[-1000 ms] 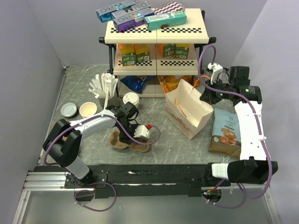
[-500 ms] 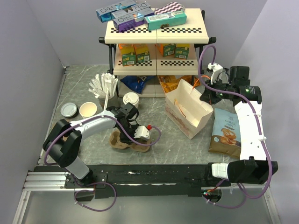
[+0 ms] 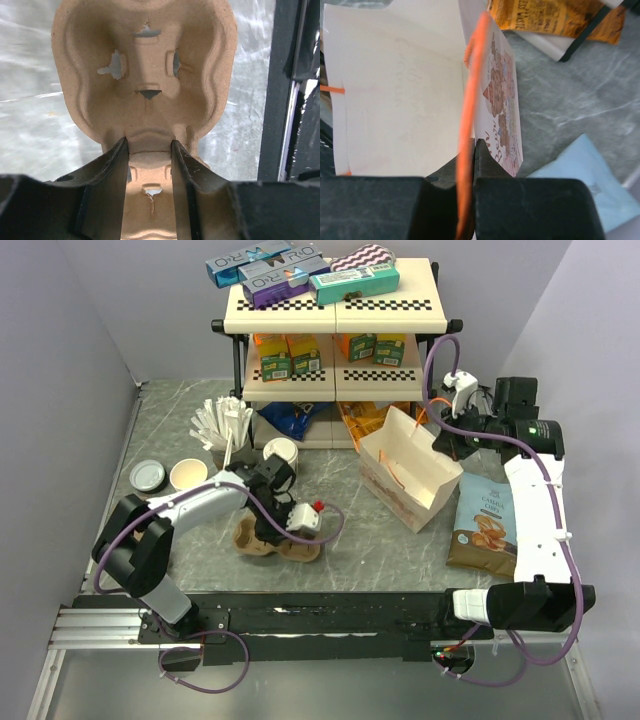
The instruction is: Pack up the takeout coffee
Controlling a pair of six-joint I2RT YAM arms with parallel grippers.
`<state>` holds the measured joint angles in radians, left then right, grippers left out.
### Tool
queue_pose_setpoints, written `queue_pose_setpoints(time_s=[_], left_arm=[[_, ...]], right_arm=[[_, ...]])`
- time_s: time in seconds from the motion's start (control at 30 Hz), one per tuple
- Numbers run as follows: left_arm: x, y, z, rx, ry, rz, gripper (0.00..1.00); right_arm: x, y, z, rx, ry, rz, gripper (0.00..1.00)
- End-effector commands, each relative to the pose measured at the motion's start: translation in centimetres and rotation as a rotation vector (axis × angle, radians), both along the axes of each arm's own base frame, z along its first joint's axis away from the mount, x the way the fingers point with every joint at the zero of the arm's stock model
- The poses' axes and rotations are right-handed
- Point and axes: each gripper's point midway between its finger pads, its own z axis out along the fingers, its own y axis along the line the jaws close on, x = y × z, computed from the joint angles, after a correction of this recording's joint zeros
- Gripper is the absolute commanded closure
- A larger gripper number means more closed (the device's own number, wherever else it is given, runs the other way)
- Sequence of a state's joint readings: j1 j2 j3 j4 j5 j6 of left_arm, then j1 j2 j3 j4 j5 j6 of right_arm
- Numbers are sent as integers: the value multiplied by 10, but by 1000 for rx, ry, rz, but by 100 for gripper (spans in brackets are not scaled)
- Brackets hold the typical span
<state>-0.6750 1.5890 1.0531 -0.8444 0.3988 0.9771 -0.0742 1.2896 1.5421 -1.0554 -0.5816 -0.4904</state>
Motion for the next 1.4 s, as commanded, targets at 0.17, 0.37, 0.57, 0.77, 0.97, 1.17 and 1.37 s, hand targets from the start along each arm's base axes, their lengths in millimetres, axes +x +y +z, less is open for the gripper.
queue_pose_setpoints(time_s=[0.17, 0.37, 0.57, 0.77, 0.97, 1.17, 1.37], left_arm=[[34, -63, 127, -314, -21, 51, 99], [53, -81, 235, -503, -177, 47, 99], [65, -93, 310, -695, -264, 66, 99], [50, -103, 358, -969, -337, 125, 99], [47, -137, 409, -1198, -427, 90, 99], [35, -166, 421, -1277, -450, 2, 99], [14, -184, 415, -1302, -436, -81, 99]], right_arm=[[-6, -4, 20, -224, -177, 148, 100], [-12, -8, 13, -269, -181, 156, 100], [-12, 3, 11, -253, -180, 185, 100], [-11, 13, 16, -245, -211, 200, 100], [-11, 24, 20, -234, -216, 239, 100], [-12, 29, 19, -190, -213, 228, 100], [-16, 34, 19, -155, -202, 229, 100]])
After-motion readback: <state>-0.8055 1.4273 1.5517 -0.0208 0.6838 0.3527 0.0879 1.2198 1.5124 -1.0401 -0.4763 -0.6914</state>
